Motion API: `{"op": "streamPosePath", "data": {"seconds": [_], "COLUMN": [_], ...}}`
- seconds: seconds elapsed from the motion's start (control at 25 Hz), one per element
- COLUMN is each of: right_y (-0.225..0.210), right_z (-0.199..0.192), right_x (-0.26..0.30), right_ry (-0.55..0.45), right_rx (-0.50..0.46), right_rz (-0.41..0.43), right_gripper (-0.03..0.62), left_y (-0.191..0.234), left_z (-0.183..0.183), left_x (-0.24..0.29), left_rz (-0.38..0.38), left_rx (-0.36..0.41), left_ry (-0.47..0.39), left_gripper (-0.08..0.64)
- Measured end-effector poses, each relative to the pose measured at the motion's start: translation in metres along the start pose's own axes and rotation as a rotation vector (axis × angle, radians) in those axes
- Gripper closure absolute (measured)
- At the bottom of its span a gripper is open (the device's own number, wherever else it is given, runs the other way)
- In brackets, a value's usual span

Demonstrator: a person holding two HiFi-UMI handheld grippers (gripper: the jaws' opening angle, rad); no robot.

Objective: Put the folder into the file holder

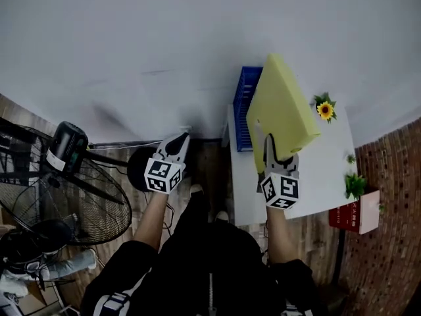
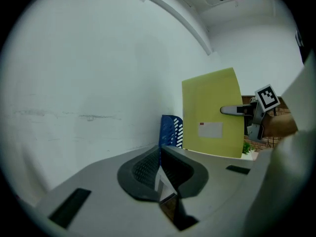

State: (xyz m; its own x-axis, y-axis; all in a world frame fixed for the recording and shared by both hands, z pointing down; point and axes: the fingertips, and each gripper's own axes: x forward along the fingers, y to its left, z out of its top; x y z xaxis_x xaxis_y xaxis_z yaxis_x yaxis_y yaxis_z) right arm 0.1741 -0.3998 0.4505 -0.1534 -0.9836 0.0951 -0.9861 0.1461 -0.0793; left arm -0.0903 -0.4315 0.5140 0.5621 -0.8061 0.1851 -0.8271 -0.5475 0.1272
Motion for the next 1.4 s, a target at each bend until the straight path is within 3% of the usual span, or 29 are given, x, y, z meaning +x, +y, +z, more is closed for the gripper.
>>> {"op": "streamPosePath", "data": {"seconds": [0.44, 0.8, 1.0, 1.4], "right_y": [0.003, 0.011, 0.006, 0.01], "right_z": [-0.001, -0.021, -0.025, -0.053], "right_x": [0.053, 0.078, 0.085, 0.101], "right_ry": [-0.083, -0.163, -0.241, -0.25], "right_rx": [-0.032, -0.051, -0.017, -0.041], "right_rz": [-0.076, -0.057, -0.093, -0.058], "right_gripper": [0.43, 0.428, 0.43, 0.426], "left_y": [0.035, 0.053, 0.051, 0.062], "left_z": [-0.021, -0.04, -0.053, -0.074], "left_x": [0.024, 0.022, 0.021, 0.02], "left_rz": [-0.023, -0.009, -0.022, 0.0], "left_rx": [-0.029, -0.042, -0.037, -0.028], "left_ry": [0.065, 0.106, 0.138, 0.154], "left_gripper": [0.531, 0.531, 0.531, 0.531]}}
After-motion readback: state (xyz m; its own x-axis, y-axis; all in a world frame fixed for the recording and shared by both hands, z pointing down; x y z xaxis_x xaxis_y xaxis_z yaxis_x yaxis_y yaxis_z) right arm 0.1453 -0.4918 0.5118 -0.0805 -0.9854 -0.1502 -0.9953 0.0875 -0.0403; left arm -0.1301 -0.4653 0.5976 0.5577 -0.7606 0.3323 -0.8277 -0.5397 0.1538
